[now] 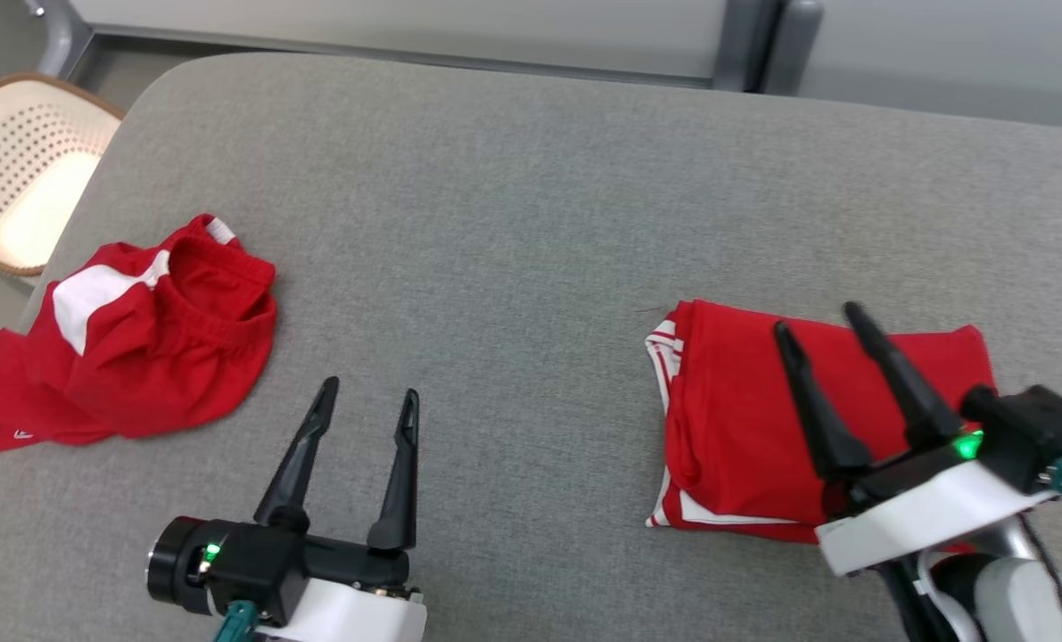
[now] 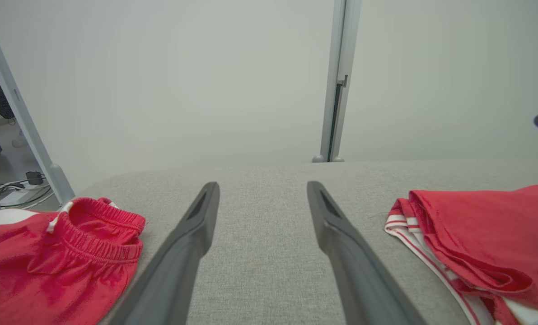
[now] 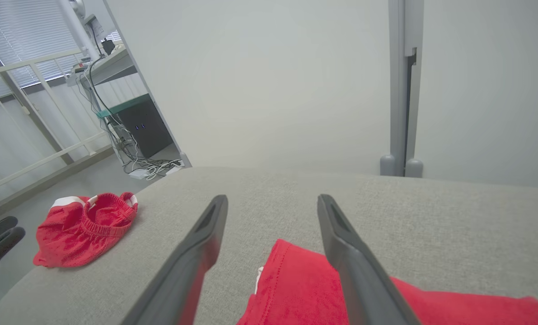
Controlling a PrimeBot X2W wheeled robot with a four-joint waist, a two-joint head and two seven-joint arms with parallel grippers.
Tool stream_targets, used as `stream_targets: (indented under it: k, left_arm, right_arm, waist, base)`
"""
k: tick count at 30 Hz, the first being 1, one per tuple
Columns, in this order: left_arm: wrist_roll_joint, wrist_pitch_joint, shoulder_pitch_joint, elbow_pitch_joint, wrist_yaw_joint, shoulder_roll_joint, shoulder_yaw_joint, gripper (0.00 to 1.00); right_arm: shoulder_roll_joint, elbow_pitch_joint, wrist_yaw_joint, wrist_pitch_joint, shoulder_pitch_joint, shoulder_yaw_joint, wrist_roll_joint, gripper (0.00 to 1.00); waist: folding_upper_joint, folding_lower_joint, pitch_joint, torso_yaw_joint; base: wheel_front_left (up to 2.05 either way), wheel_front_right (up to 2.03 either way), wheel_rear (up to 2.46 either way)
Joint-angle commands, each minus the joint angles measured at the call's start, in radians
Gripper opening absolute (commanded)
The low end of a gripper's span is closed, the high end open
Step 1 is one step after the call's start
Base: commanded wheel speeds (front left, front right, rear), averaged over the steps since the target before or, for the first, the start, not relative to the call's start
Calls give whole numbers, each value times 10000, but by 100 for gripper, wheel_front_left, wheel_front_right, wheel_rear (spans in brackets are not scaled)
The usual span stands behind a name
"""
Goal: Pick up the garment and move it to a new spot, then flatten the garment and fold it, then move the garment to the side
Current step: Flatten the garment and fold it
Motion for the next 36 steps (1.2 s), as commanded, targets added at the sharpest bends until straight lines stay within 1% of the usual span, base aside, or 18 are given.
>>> stream_targets:
  k: [1,2,4,5,6,7,9,11,12,13,16,19,21,24,30,36]
  left_arm:
    - [-20,1,89,-124,89,31,96,100]
    - [-93,0,97,-263,122,30,171,100]
    - [-150,1,141,-530,183,27,314,100]
    - [-115,0,217,-643,195,28,390,100]
    - [-150,1,307,-690,204,34,470,100]
    - [-194,1,367,-724,203,28,559,100]
    - [-194,0,476,-762,216,31,708,100]
    - [-232,0,657,-757,208,34,813,100]
    - [-272,1,823,-729,200,25,933,100]
    - [-282,0,912,-704,181,30,1023,100]
    - [-244,0,1177,-633,117,34,1186,100]
    - [-343,0,1482,-617,169,30,1365,100]
    - [-466,0,1761,-670,202,31,1514,100]
    - [-273,0,2108,-584,186,27,1587,100]
    - [23,0,2445,-411,162,30,1598,100]
    - [345,0,2476,-381,220,30,1590,100]
  right_arm:
    - [-146,-146,-1,-236,-46,-83,-26,100]
    - [-302,-225,-1,-474,-48,-164,48,100]
    - [-838,-373,-1,-1007,-39,127,354,100]
    - [-1014,-288,-5,-1375,5,54,472,100]
    - [-1358,-102,-12,-1707,60,-64,333,100]
    - [-1556,40,-1,-2100,68,100,243,100]
    - [-1492,604,2,-2910,211,38,315,100]
    - [-1653,1205,-1,-3496,274,209,117,100]
    - [-1580,1789,-9,-3782,360,211,-302,100]
    - [-1457,2047,-9,-3840,408,203,-536,100]
    - [-900,2047,-1,-3872,701,-403,-1255,100]
    - [-508,2253,-2,-3870,1250,-530,-1798,100]
    - [-300,2365,-2,-3872,1491,-633,-1953,100]
    - [-37,2495,-2,-3873,1841,-752,-2018,100]
    - [139,2383,-2,-3875,1984,-883,-2132,100]
    - [233,2405,-2,-3876,2078,-980,-2135,100]
  waist:
    - [0,0,-172,-206]
    - [0,0,-247,-306]
    - [0,0,-419,-540]
    - [0,0,-526,-689]
    - [0,0,-626,-821]
    - [0,0,-740,-958]
    - [0,0,-984,-1242]
    - [0,0,-1195,-1498]
    - [0,0,-1403,-1754]
    - [0,0,-1526,-1866]
    - [0,0,-1837,-2098]
    - [0,0,-2174,-2280]
    - [0,0,-2363,-2406]
    - [0,0,-2539,-2506]
    - [0,0,-2726,-2562]
    - [0,0,-2756,-2444]
  base:
    - [0,0,0]
    - [0,0,0]
    - [0,0,0]
    - [0,0,0]
    - [0,0,0]
    - [0,0,0]
    - [0,0,0]
    - [0,0,0]
    - [0,0,0]
    - [0,0,0]
    - [0,0,0]
    - [0,0,0]
    - [0,0,0]
    - [0,0,0]
    - [0,0,0]
    - [0,0,0]
